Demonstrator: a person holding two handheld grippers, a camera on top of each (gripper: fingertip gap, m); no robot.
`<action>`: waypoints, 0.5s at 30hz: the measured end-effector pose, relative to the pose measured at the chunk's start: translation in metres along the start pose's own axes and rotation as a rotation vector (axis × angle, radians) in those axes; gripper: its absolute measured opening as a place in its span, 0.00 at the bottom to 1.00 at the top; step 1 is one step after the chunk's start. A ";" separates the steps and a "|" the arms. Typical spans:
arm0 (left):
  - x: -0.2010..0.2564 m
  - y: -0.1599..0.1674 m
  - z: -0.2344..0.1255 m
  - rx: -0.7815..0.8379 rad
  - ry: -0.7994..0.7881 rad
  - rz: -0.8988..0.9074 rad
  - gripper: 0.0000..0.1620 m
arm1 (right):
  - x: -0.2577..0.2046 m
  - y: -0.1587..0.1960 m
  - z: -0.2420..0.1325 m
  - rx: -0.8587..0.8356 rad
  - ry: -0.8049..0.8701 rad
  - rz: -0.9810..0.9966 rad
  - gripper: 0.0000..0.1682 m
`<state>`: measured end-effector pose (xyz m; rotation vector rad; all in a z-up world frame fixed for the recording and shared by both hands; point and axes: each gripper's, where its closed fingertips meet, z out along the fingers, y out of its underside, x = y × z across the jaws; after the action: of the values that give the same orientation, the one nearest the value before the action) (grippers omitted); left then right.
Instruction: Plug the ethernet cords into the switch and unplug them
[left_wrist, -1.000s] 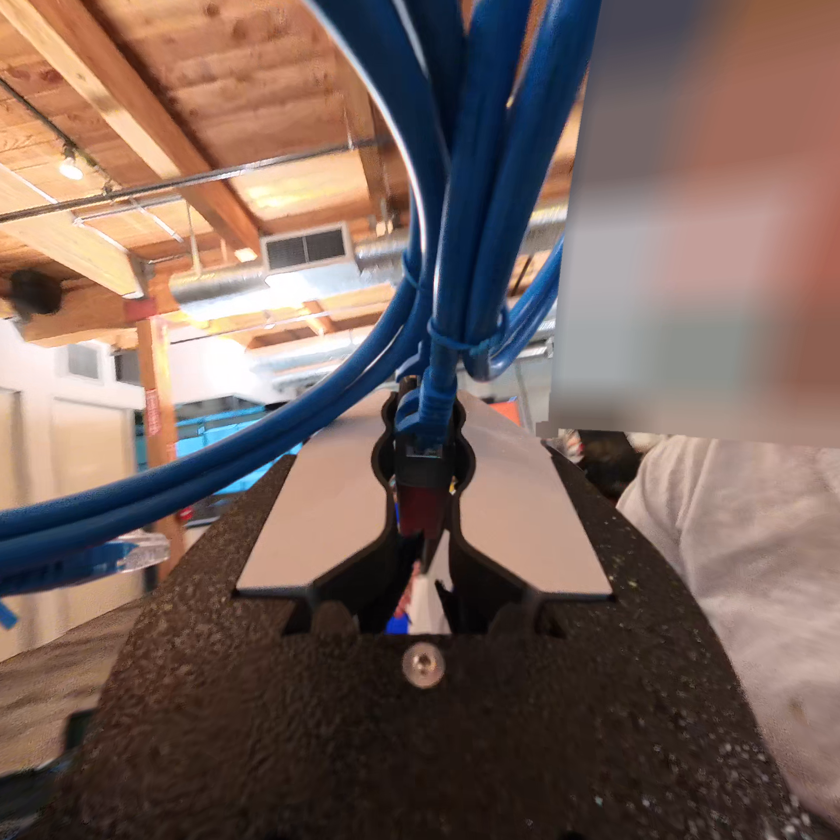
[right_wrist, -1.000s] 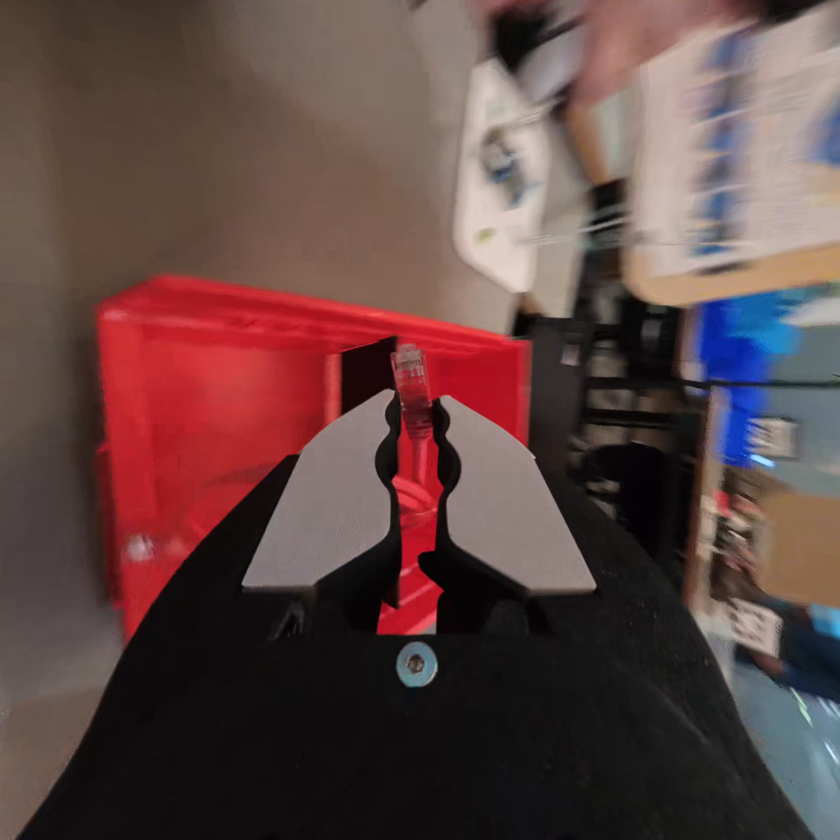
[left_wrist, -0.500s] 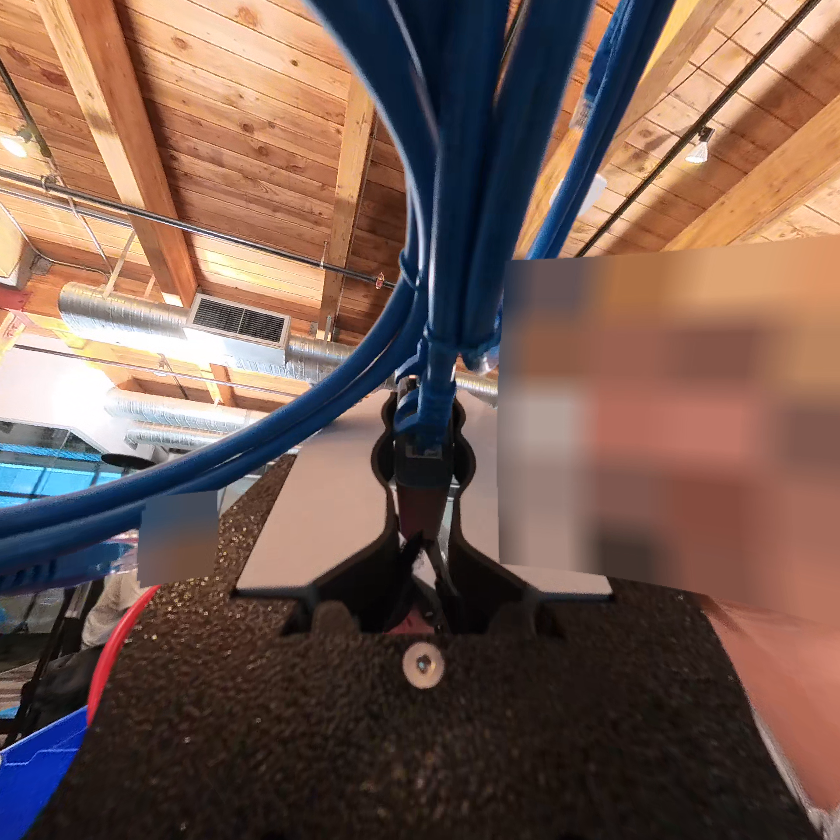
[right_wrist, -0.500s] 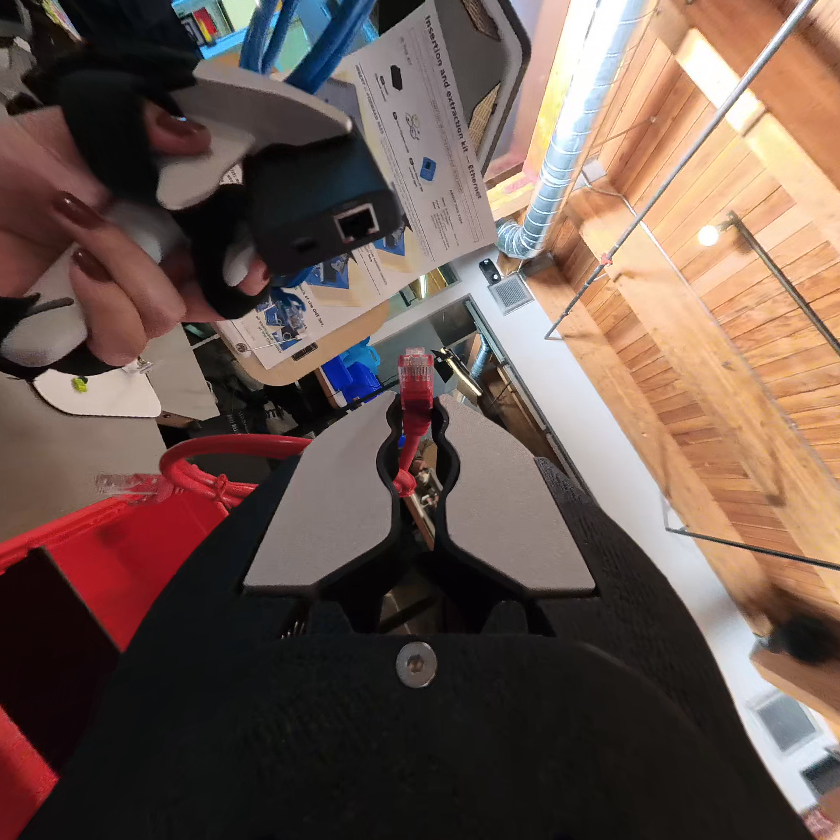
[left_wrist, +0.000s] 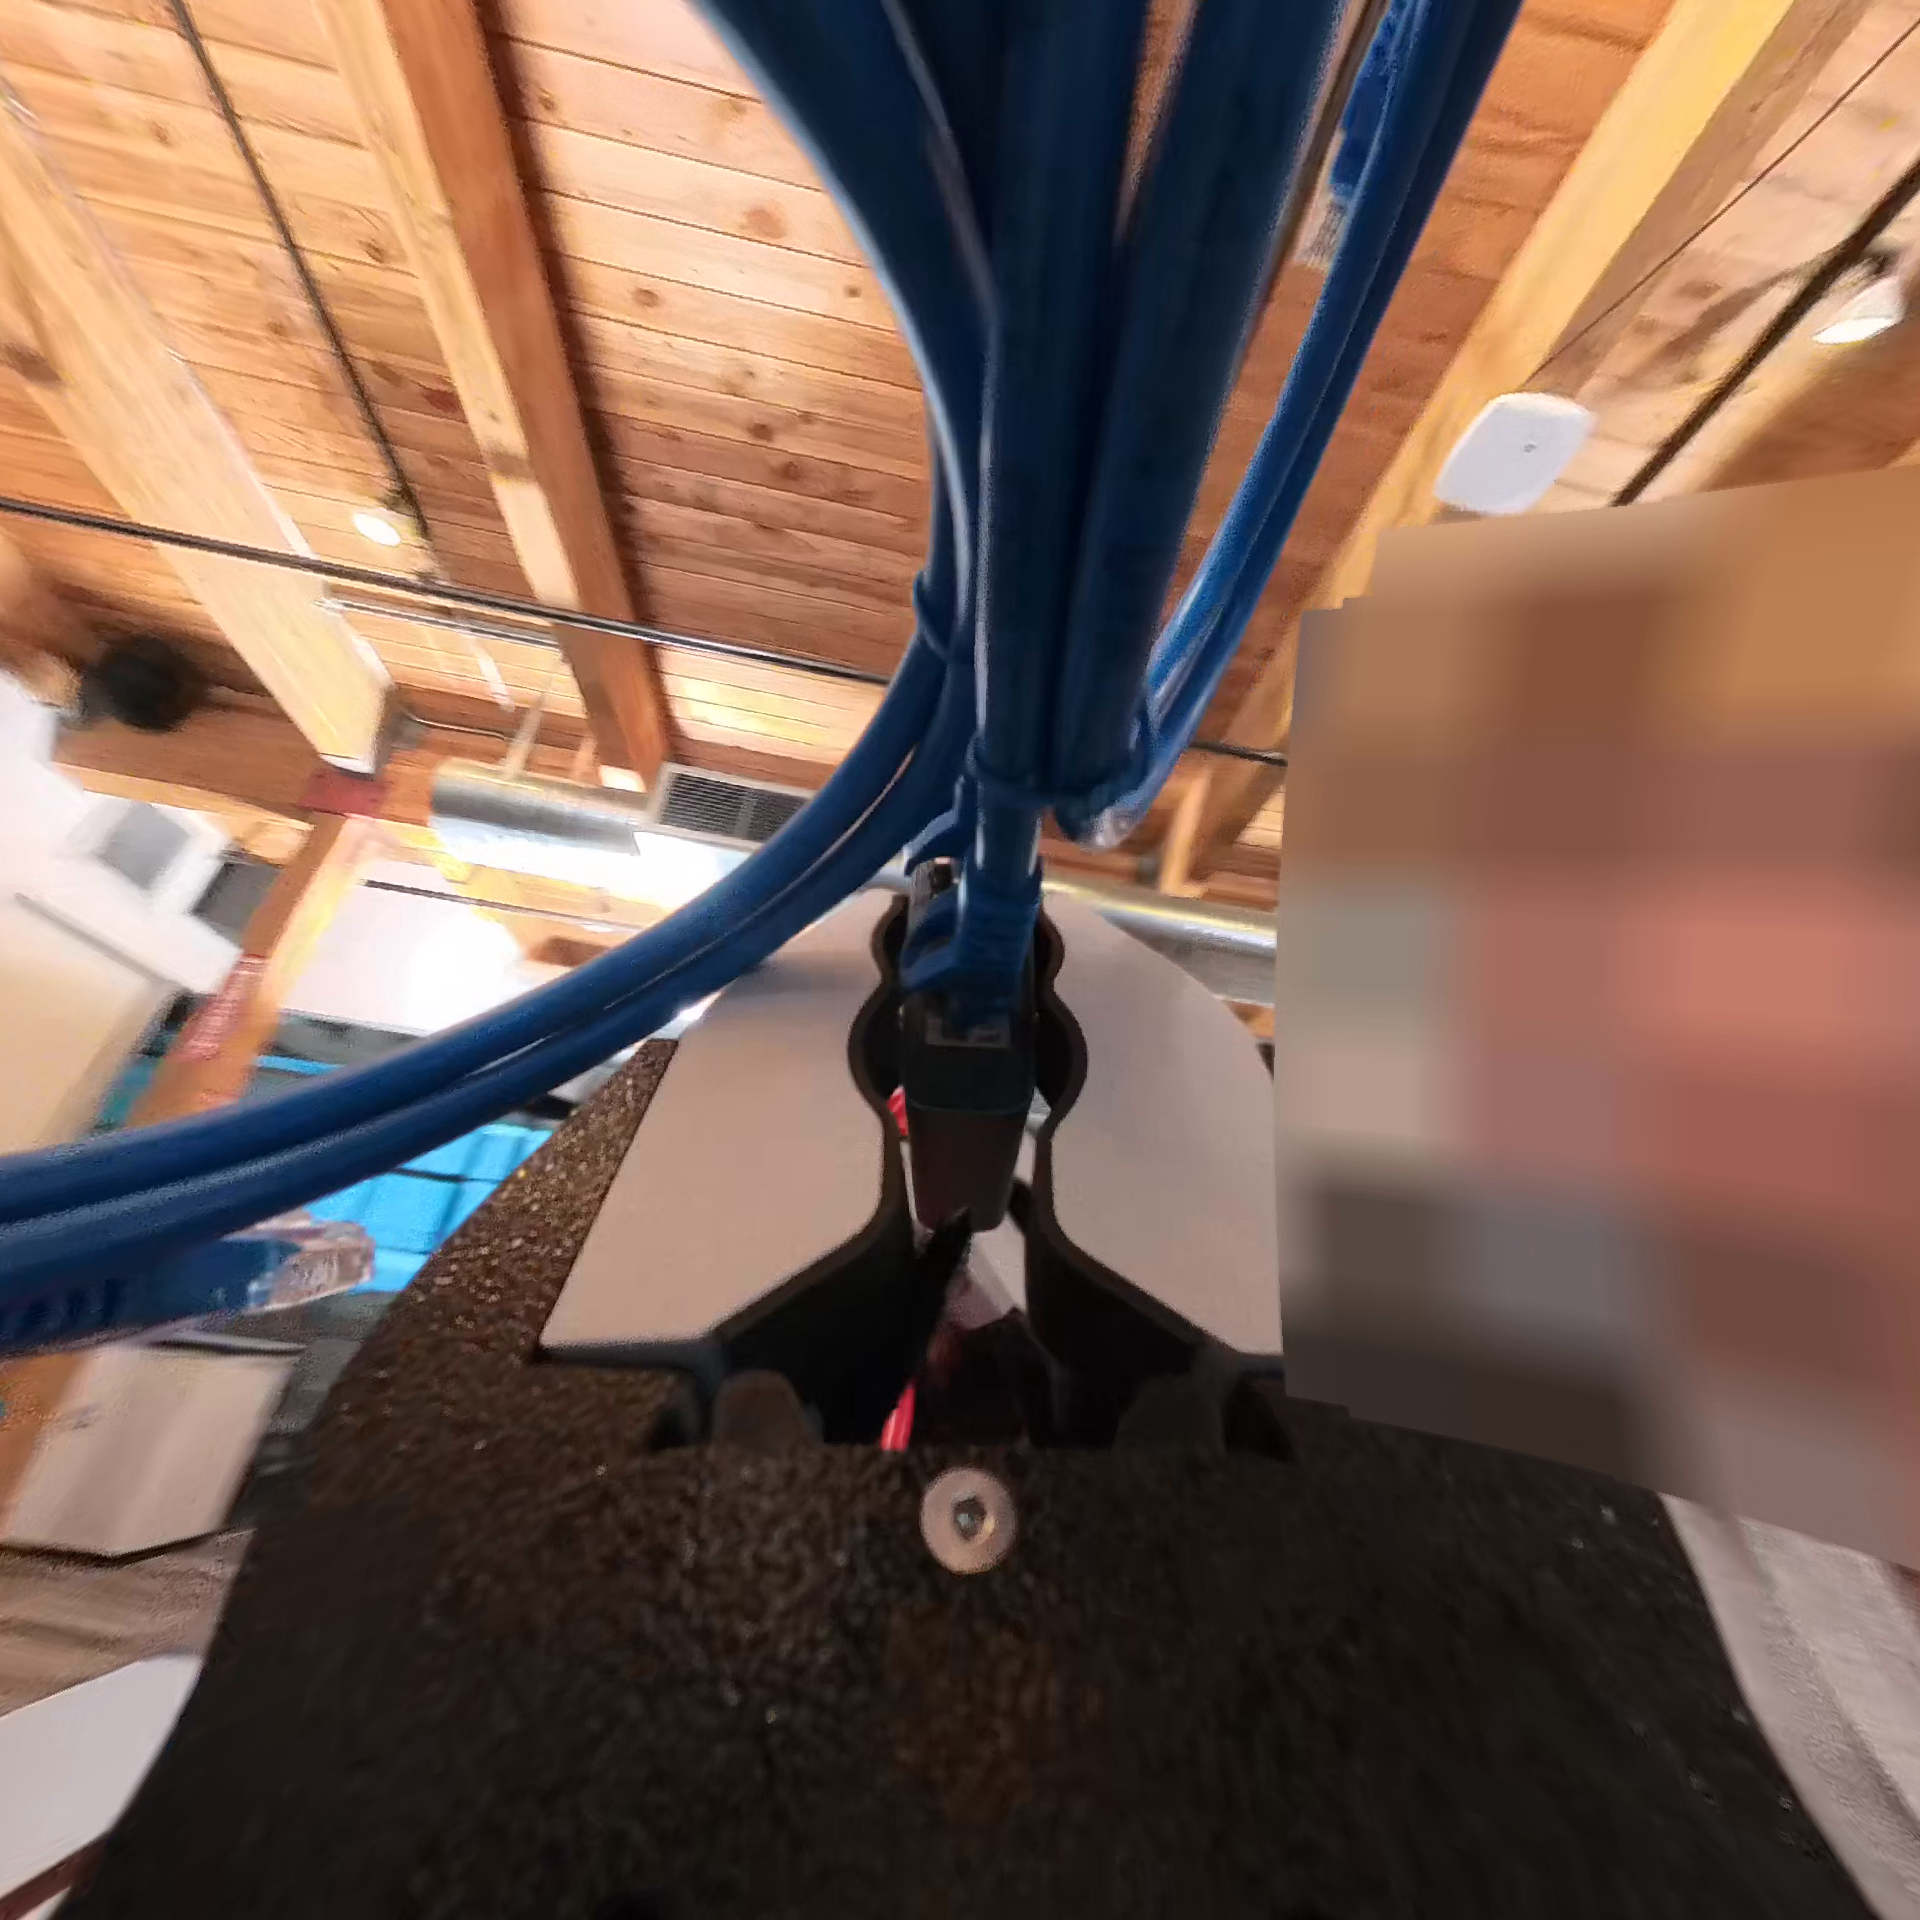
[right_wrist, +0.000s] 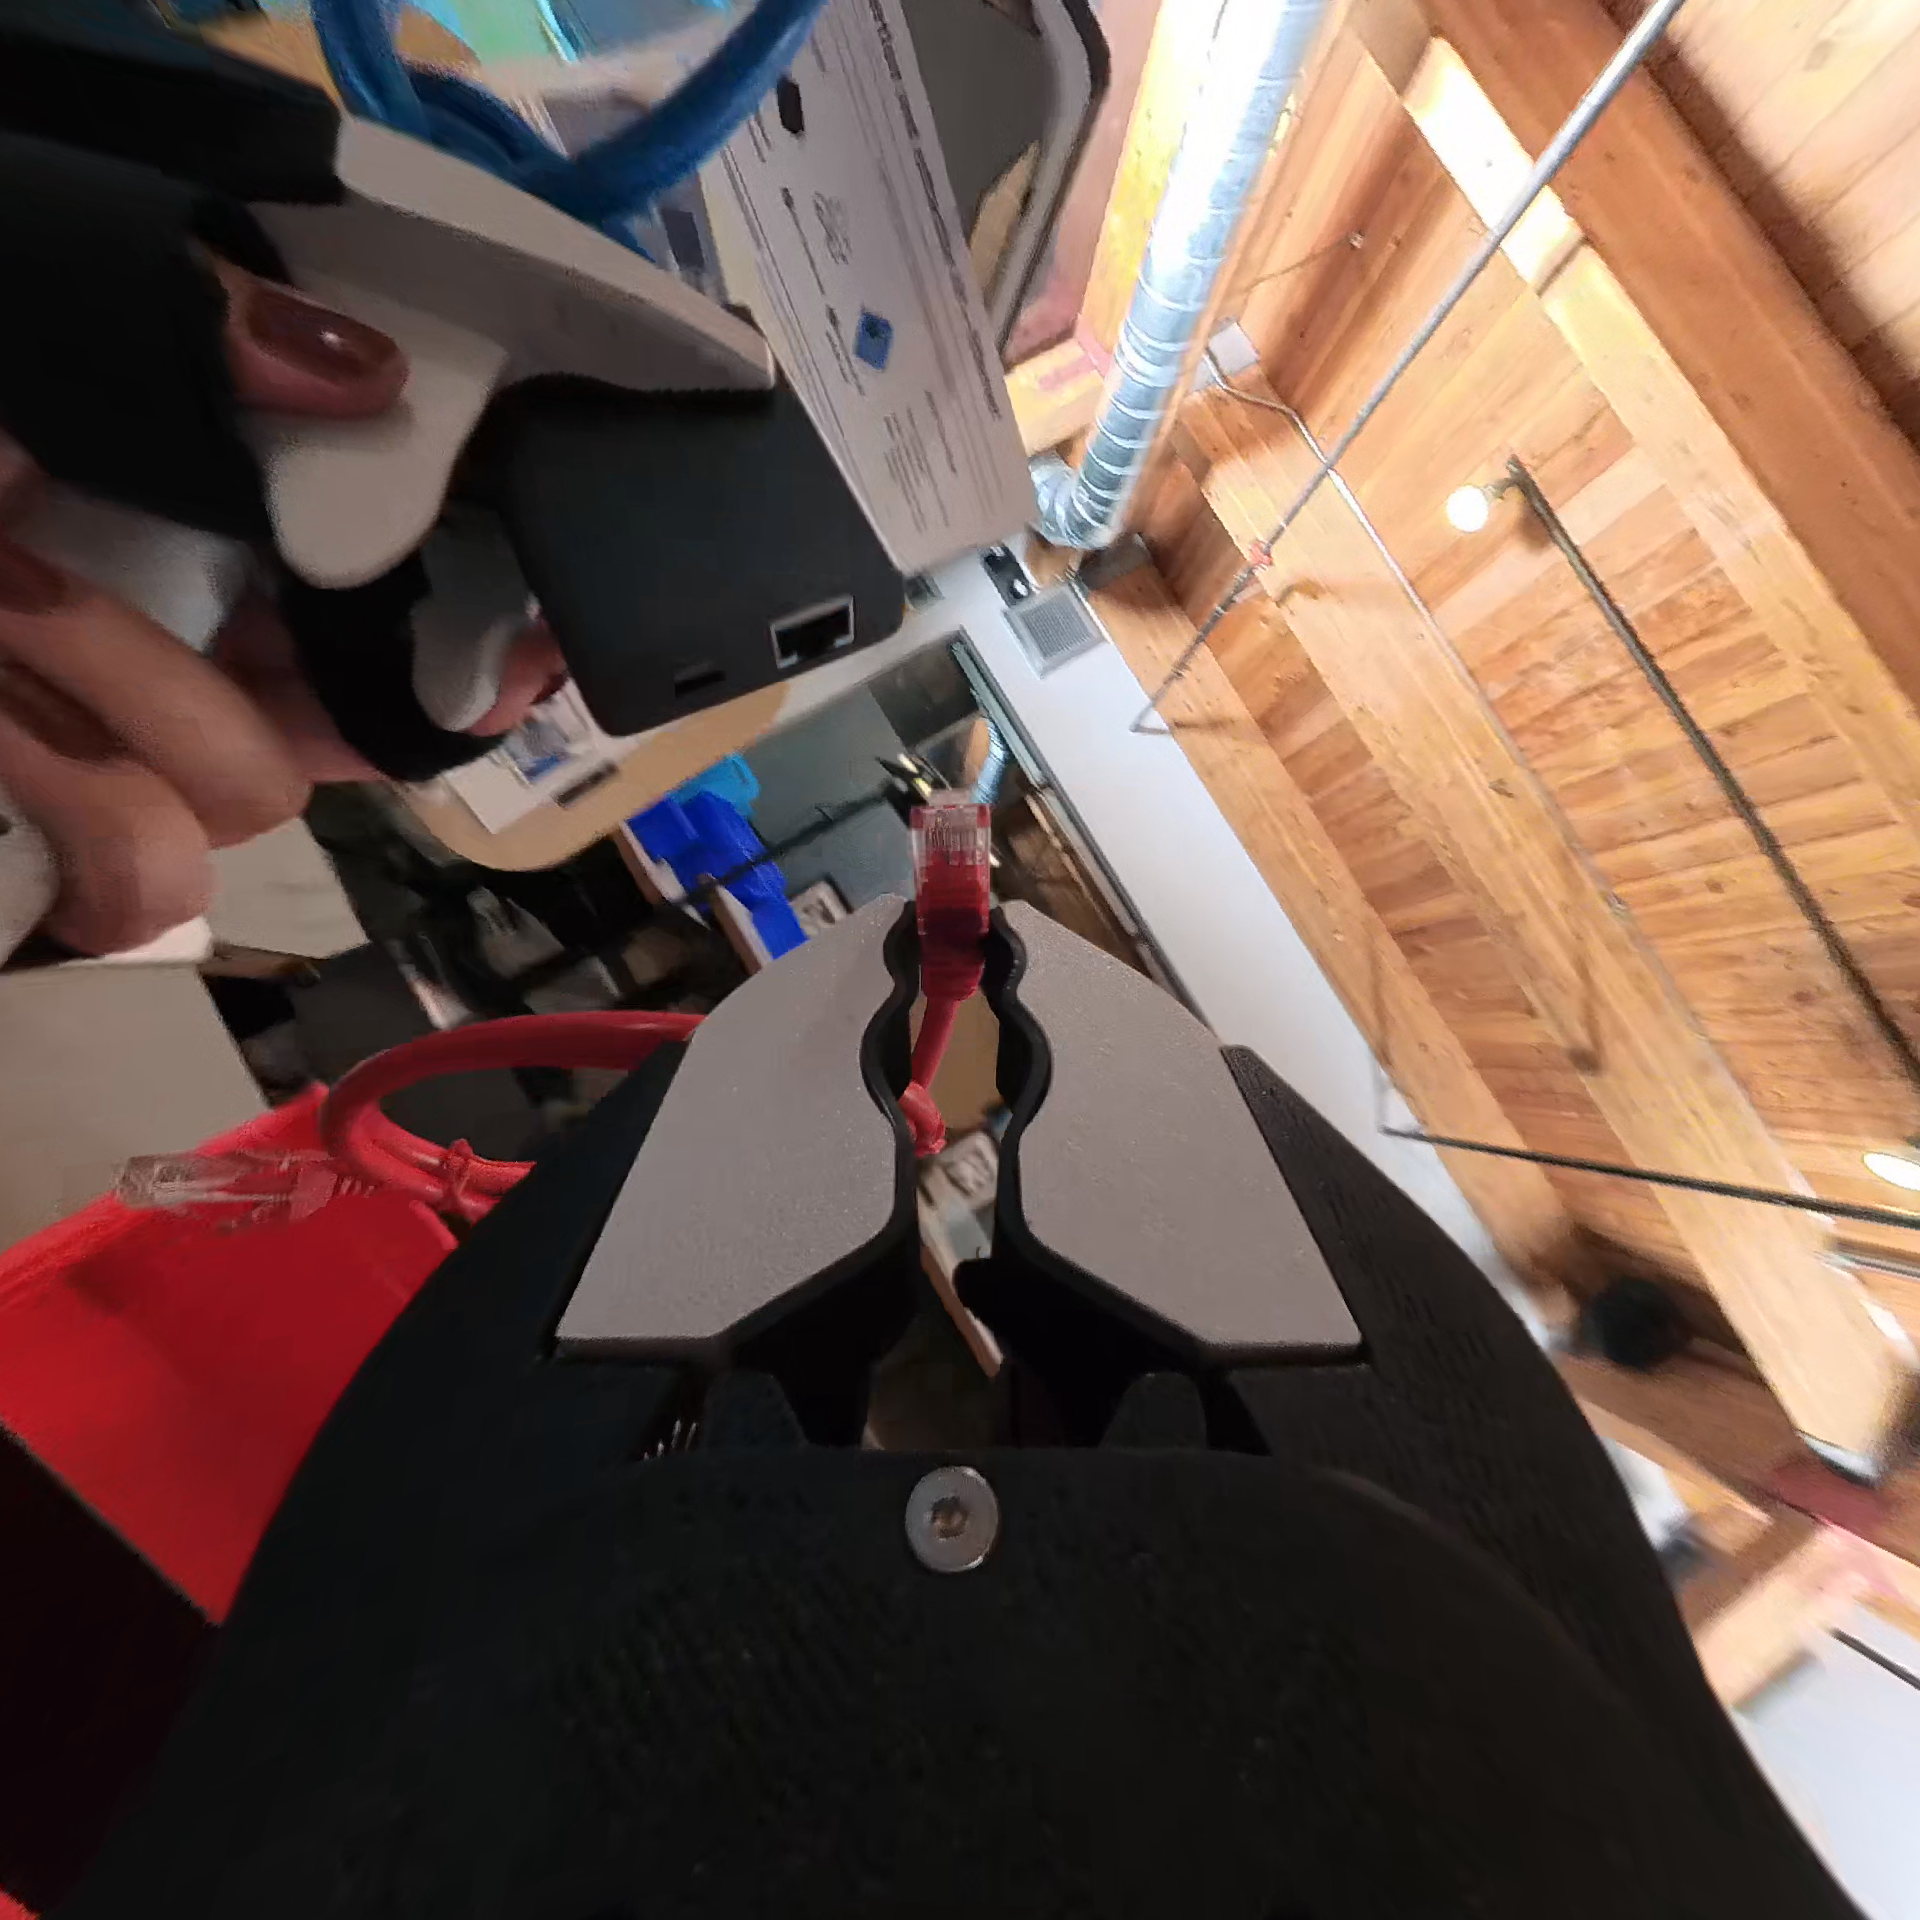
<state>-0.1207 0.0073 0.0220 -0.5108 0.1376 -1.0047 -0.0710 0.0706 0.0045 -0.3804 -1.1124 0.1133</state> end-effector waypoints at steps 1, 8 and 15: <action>-0.002 0.003 0.000 -0.011 -0.039 0.050 0.12 | 0.001 0.001 0.001 -0.038 0.027 -0.042 0.06; 0.010 0.021 0.005 -0.084 -0.108 0.361 0.13 | -0.026 0.008 0.010 -0.213 -0.002 -0.199 0.06; 0.011 0.030 0.005 -0.131 -0.105 0.485 0.13 | -0.024 0.011 0.009 -0.257 -0.001 -0.157 0.07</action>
<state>-0.0904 0.0122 0.0135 -0.6122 0.2222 -0.4957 -0.0885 0.0759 -0.0168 -0.5196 -1.1569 -0.1698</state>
